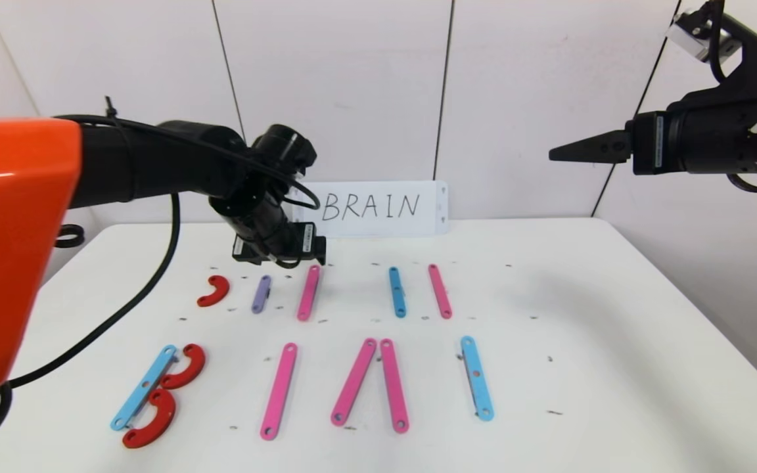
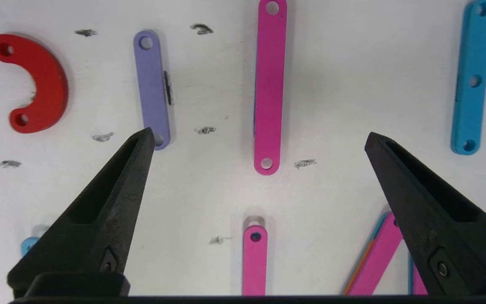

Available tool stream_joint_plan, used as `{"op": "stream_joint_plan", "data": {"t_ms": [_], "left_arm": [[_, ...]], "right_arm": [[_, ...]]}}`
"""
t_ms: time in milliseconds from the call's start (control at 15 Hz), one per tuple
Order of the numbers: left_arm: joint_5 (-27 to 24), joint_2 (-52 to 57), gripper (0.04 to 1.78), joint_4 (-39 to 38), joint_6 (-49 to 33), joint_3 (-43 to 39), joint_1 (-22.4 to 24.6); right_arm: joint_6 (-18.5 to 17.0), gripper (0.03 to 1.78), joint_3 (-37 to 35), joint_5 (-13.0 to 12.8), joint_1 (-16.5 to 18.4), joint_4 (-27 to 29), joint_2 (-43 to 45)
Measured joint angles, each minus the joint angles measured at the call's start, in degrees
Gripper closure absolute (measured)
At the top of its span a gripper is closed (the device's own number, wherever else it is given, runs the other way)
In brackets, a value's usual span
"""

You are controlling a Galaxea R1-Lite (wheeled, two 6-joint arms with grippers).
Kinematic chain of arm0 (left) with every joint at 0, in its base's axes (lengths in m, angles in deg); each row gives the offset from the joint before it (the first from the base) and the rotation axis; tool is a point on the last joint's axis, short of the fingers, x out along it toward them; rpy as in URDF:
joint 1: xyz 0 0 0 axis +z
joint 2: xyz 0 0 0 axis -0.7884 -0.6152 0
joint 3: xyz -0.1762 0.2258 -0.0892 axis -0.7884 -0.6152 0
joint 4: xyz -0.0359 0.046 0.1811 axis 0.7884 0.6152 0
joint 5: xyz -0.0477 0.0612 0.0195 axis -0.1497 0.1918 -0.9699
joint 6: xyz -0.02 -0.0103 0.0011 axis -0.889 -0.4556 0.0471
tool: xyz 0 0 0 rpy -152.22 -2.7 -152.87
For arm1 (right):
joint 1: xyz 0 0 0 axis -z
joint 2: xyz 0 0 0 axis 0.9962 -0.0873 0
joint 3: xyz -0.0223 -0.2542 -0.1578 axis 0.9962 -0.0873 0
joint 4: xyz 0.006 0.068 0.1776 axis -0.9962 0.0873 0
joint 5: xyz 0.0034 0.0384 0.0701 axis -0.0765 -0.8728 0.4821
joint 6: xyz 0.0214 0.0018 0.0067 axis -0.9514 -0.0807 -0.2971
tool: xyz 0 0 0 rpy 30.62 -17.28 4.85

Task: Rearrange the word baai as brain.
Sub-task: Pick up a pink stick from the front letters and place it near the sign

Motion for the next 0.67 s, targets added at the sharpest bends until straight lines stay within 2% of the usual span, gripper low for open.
{"op": "stream_joint_plan", "data": {"t_ms": [333,667], "left_arm": [[0.71,11.89,0.07,2.23,0.49,-4.74,-0.74],[0.71,22.25,0.07,1.90,0.11,-18.03,-4.77]], "right_arm": [[0.00,0.07,-0.09,0.02,0.02,-0.02,0.32],[0.00,0.07,-0.11,0.00,0.00,-0.02,0.43]]}}
